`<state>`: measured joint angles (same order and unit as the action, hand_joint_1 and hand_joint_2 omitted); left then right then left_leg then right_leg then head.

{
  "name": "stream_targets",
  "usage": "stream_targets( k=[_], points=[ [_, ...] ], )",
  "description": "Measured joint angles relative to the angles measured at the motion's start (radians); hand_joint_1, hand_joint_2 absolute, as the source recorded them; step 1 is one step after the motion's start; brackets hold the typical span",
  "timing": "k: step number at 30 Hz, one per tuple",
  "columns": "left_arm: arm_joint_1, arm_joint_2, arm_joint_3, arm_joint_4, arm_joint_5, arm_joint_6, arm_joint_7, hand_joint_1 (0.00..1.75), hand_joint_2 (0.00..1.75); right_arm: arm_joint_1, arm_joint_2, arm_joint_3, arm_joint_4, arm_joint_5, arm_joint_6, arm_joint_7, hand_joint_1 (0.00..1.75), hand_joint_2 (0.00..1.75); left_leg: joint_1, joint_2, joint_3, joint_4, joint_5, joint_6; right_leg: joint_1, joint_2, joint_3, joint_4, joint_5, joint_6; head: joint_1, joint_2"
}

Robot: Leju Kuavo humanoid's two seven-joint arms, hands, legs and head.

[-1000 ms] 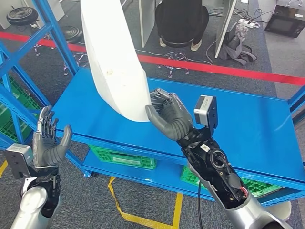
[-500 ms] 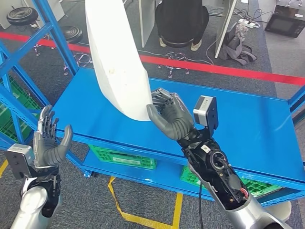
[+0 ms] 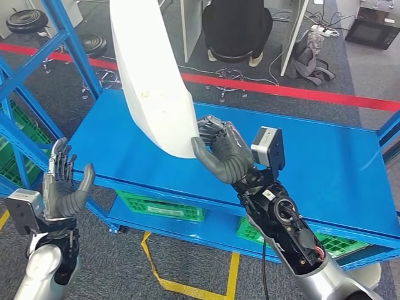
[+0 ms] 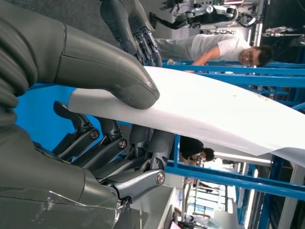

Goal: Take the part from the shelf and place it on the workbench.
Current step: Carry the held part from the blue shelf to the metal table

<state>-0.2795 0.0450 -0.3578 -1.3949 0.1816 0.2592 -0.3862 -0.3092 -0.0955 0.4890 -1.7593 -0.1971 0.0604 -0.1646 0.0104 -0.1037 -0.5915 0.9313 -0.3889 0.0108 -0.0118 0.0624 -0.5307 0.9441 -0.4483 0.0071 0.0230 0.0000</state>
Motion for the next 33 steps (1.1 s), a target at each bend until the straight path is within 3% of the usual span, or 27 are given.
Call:
stream_targets(
  k=[2, 5, 6, 7, 8, 9, 11, 13, 15, 16, 17, 19, 21, 22, 23, 24, 26, 28, 30, 31, 33],
  points=[
    [-0.002, -0.001, 0.0, -0.002, 0.001, 0.005, -0.002, 0.0, 1.75, -0.004, 0.0, 0.001, 0.0, -0.001, 0.001, -0.002, 1.75, 1.75, 0.007, 0.002, 0.017, -0.021, 0.006, 0.005, 0.003, -0.019, -0.012, 0.033, -0.024, 0.005, 0.005, 0.0],
    [-0.002, 0.0, 0.0, -0.003, 0.004, 0.011, -0.002, 0.0, 1.75, -0.006, 0.0, 0.002, 0.004, -0.006, 0.007, -0.006, 1.75, 1.75, 0.01, -0.001, 0.028, -0.031, 0.007, 0.008, -0.003, -0.045, -0.101, 0.219, -0.111, 0.017, 0.017, 0.0],
    [0.0, 0.0, 0.0, -0.003, 0.004, 0.011, -0.001, 0.0, 1.75, -0.005, 0.0, 0.003, 0.006, -0.009, 0.009, -0.007, 1.75, 1.75, 0.011, -0.004, 0.028, -0.03, 0.005, 0.006, -0.008, -0.047, -0.128, 0.27, -0.124, 0.022, 0.019, 0.0],
    [0.001, 0.0, 0.0, -0.003, 0.004, 0.012, -0.001, 0.0, 1.75, -0.005, 0.0, 0.004, 0.008, -0.012, 0.01, -0.007, 1.75, 1.75, 0.013, -0.01, 0.029, -0.029, 0.003, 0.003, -0.013, -0.048, -0.139, 0.284, -0.117, 0.027, 0.02, 0.0],
    [0.002, 0.0, 0.0, -0.003, 0.005, 0.012, -0.001, 0.0, 1.75, -0.005, 0.0, 0.005, 0.01, -0.014, 0.011, -0.008, 1.75, 1.75, 0.016, -0.017, 0.029, -0.026, 0.0, -0.001, -0.018, -0.048, -0.13, 0.258, -0.092, 0.033, 0.022, 0.0],
    [0.003, 0.0, 0.0, -0.003, 0.005, 0.012, -0.001, 0.0, 1.75, -0.005, 0.0, 0.005, 0.011, -0.015, 0.011, -0.008, 1.75, 1.75, 0.02, -0.026, 0.03, -0.02, -0.004, -0.008, -0.025, -0.042, -0.104, 0.198, -0.053, 0.039, 0.024, 0.0],
    [0.002, 0.0, 0.0, -0.003, 0.005, 0.013, -0.001, 0.0, 1.75, -0.005, -0.002, 0.006, 0.014, -0.016, 0.012, -0.009, 1.75, 1.75, 0.025, -0.044, 0.022, -0.002, -0.014, -0.025, -0.04, 0.011, -0.043, 0.074, -0.007, 0.05, 0.028, 0.0],
    [-0.001, 0.0, 0.0, -0.004, 0.005, 0.013, -0.001, 0.0, 1.75, -0.003, -0.004, 0.007, 0.017, -0.016, 0.015, -0.01, 1.75, 1.75, 0.029, -0.064, 0.007, 0.009, -0.016, -0.042, -0.041, 0.046, -0.019, 0.035, -0.008, 0.046, 0.027, 0.0],
    [-0.001, 0.0, 0.0, -0.005, 0.007, 0.013, -0.002, 0.0, 1.75, -0.004, -0.004, 0.007, 0.019, -0.016, 0.015, -0.011, 1.75, 1.75, 0.036, -0.084, -0.003, 0.009, -0.011, -0.056, -0.034, 0.021, -0.017, 0.038, -0.008, 0.028, 0.023, 0.0],
    [-0.002, 0.0, 0.0, -0.006, 0.007, 0.015, -0.003, 0.0, 1.75, -0.006, -0.004, 0.007, 0.019, -0.016, 0.015, -0.012, 1.75, 1.75, 0.035, -0.065, -0.009, 0.017, -0.013, -0.059, -0.033, 0.005, -0.015, 0.038, -0.008, 0.019, 0.019, 0.0],
    [-0.005, 0.001, 0.0, -0.006, 0.008, 0.016, -0.003, 0.0, 1.75, -0.008, -0.004, 0.007, 0.019, -0.016, 0.015, -0.012, 1.75, 1.75, 0.032, -0.03, -0.023, 0.044, -0.024, -0.061, -0.032, -0.012, -0.013, 0.036, -0.007, 0.01, 0.011, 0.0],
    [-0.012, 0.001, 0.0, -0.006, 0.008, 0.017, -0.004, 0.0, 1.75, -0.01, -0.004, 0.006, 0.019, -0.016, 0.016, -0.014, 1.75, 1.75, 0.024, 0.06, -0.088, 0.165, -0.072, -0.06, -0.023, -0.049, -0.01, 0.034, -0.009, -0.005, -0.007, 0.0],
    [-0.013, 0.0, 0.0, -0.006, 0.008, 0.018, -0.004, 0.0, 1.75, -0.009, -0.004, 0.007, 0.02, -0.016, 0.016, -0.014, 1.75, 1.75, 0.021, 0.091, -0.164, 0.299, -0.116, -0.055, -0.011, -0.085, -0.01, 0.034, -0.013, -0.014, -0.013, 0.0],
    [-0.011, 0.0, 0.0, -0.006, 0.01, 0.019, -0.004, 0.0, 1.75, -0.008, -0.004, 0.007, 0.02, -0.016, 0.016, -0.013, 1.75, 1.75, 0.019, 0.095, -0.18, 0.323, -0.115, -0.051, -0.006, -0.103, -0.008, 0.034, -0.015, -0.017, -0.014, 0.0],
    [-0.01, 0.0, 0.0, -0.006, 0.011, 0.02, -0.004, 0.0, 1.75, -0.008, -0.004, 0.007, 0.02, -0.016, 0.015, -0.013, 1.75, 1.75, 0.016, 0.098, -0.174, 0.307, -0.097, -0.045, -0.002, -0.12, -0.006, 0.034, -0.018, -0.019, -0.014, 0.0],
    [-0.01, 0.001, 0.0, -0.006, 0.013, 0.022, -0.004, 0.0, 1.75, -0.009, -0.004, 0.007, 0.02, -0.016, 0.015, -0.013, 1.75, 1.75, 0.011, 0.106, -0.147, 0.252, -0.065, -0.037, 0.001, -0.136, -0.003, 0.034, -0.02, -0.02, -0.014, 0.0],
    [-0.012, 0.001, 0.0, -0.007, 0.015, 0.025, -0.004, 0.0, 1.75, -0.01, -0.004, 0.007, 0.02, -0.017, 0.015, -0.013, 1.75, 1.75, -0.009, 0.155, -0.071, 0.109, -0.01, -0.016, 0.007, -0.163, 0.005, 0.034, -0.028, -0.017, -0.014, 0.0],
    [-0.014, 0.001, 0.0, -0.008, 0.017, 0.029, -0.005, 0.0, 1.75, -0.011, -0.004, 0.007, 0.02, -0.018, 0.015, -0.013, 1.75, 1.75, -0.026, 0.185, -0.035, 0.038, 0.004, -0.005, 0.012, -0.186, 0.011, 0.033, -0.035, -0.01, -0.012, 0.0],
    [-0.013, 0.002, 0.0, -0.009, 0.018, 0.032, -0.005, 0.0, 1.75, -0.013, -0.004, 0.008, 0.019, -0.018, 0.015, -0.013, 1.75, 1.75, -0.027, 0.16, -0.033, 0.031, 0.003, -0.001, 0.014, -0.208, 0.018, 0.029, -0.041, -0.001, -0.01, 0.0],
    [-0.011, 0.003, 0.0, -0.011, 0.018, 0.033, -0.006, 0.0, 1.75, -0.014, -0.005, 0.008, 0.019, -0.018, 0.015, -0.012, 1.75, 1.75, -0.025, 0.146, -0.03, 0.026, 0.004, 0.002, 0.012, -0.199, 0.018, 0.033, -0.048, 0.004, -0.009, 0.0],
    [-0.012, 0.003, 0.0, -0.013, 0.018, 0.034, -0.006, 0.0, 1.75, -0.016, -0.005, 0.008, 0.019, -0.018, 0.016, -0.014, 1.75, 1.75, -0.016, 0.121, -0.021, 0.017, 0.007, 0.009, 0.007, -0.139, -0.006, 0.092, -0.084, 0.012, -0.004, 0.0]
  ],
)
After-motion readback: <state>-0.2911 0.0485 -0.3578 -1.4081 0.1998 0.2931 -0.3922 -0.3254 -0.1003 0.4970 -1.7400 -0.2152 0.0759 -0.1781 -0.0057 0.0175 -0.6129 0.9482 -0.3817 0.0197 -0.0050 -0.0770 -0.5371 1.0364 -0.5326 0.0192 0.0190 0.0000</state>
